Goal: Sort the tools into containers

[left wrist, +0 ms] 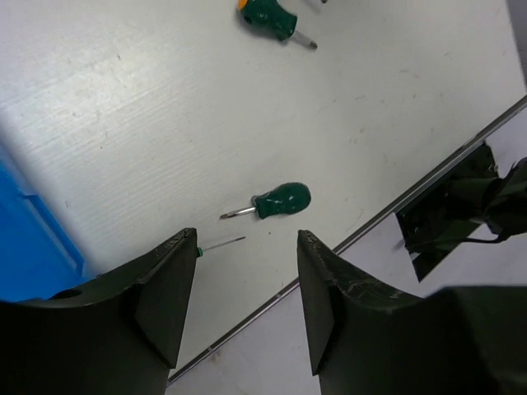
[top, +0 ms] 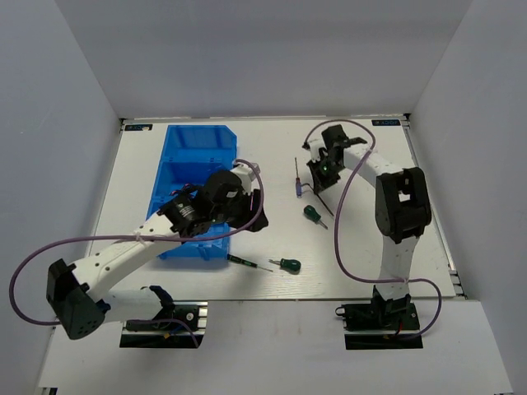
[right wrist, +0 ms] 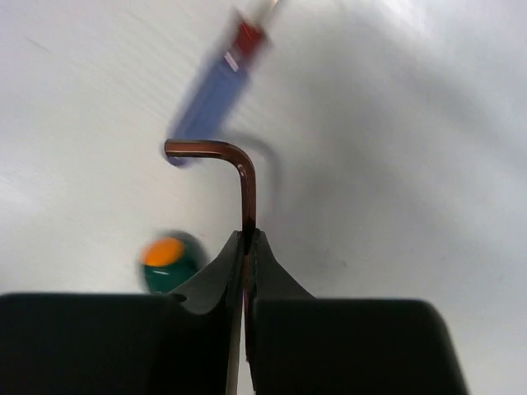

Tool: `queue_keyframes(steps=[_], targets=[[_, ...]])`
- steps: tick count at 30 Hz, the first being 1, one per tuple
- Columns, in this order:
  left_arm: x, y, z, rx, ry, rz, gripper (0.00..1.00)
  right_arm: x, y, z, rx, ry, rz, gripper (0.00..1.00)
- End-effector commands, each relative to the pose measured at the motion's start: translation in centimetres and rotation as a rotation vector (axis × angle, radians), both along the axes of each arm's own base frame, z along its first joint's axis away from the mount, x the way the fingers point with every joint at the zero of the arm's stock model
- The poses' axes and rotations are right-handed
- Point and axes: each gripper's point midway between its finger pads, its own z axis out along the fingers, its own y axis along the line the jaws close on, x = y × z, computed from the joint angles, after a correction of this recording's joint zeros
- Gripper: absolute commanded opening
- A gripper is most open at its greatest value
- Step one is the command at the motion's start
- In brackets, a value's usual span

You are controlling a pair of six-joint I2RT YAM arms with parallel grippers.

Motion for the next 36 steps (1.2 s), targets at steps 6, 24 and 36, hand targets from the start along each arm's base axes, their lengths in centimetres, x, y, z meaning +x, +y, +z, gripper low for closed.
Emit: queue_keyframes(steps=[6, 24, 36], targets=[[0.8, 1.7, 7.0, -0.152, -0.202, 0.1, 0.62, 4.2, 13.1, 13.5, 0.523, -0.126, 0.295, 0.0], [-1.4, 6.1, 5.5, -0.074, -0.171, 0.168, 0.62, 1.8, 36.1, 21.3, 1.047, -0.48, 0.729, 0.0], [-2.4, 6.3, 4.0, 0.004, -0.157, 0.079, 0.62, 0.8, 37.8, 13.4, 0.883, -0.478, 0.73, 0.46]])
